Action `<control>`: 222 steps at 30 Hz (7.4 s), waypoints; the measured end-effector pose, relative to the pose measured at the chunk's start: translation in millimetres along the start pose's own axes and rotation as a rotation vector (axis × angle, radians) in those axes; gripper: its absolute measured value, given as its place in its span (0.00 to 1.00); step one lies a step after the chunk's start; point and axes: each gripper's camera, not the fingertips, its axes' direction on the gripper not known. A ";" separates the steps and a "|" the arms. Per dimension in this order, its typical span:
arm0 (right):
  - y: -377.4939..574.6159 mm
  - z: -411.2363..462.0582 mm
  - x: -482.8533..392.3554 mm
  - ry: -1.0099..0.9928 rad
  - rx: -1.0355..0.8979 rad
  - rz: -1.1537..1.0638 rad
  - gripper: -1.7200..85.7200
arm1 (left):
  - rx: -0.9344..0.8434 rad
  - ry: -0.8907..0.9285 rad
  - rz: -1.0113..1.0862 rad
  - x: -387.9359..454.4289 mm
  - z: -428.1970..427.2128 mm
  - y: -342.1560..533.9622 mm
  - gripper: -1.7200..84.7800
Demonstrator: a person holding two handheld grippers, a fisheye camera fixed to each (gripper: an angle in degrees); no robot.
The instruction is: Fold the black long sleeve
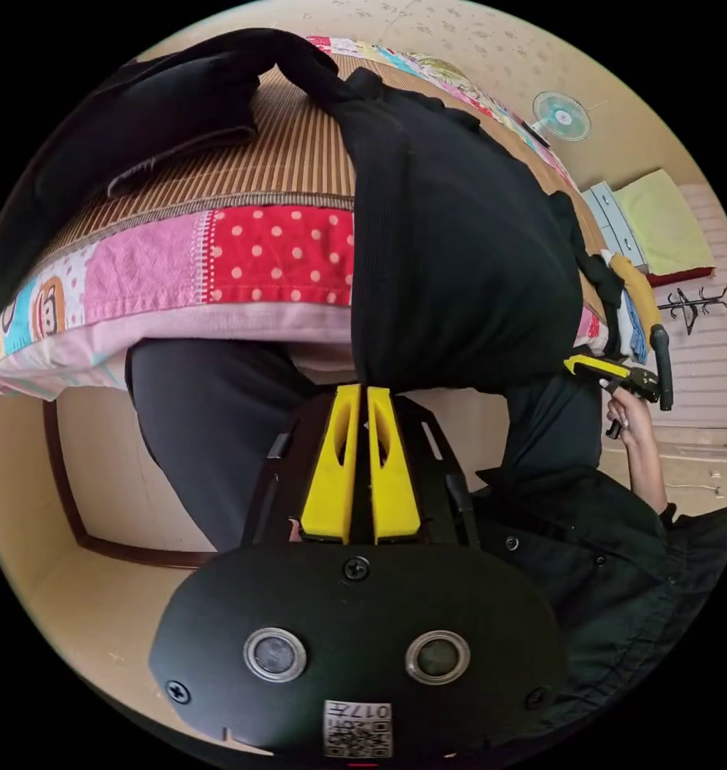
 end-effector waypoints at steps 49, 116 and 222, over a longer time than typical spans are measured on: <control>-115.8 -6.7 -111.9 -0.501 0.551 -0.081 0.03 | 0.568 0.269 -0.307 -84.1 -28.2 135.2 0.15; -154.1 -201.1 -0.4 -0.544 0.900 -0.492 0.05 | 0.423 0.463 -0.066 8.5 32.3 120.0 0.10; 3.7 -54.3 107.7 -0.411 0.432 0.231 0.13 | 0.199 0.503 0.056 -38.7 -16.4 -19.4 0.06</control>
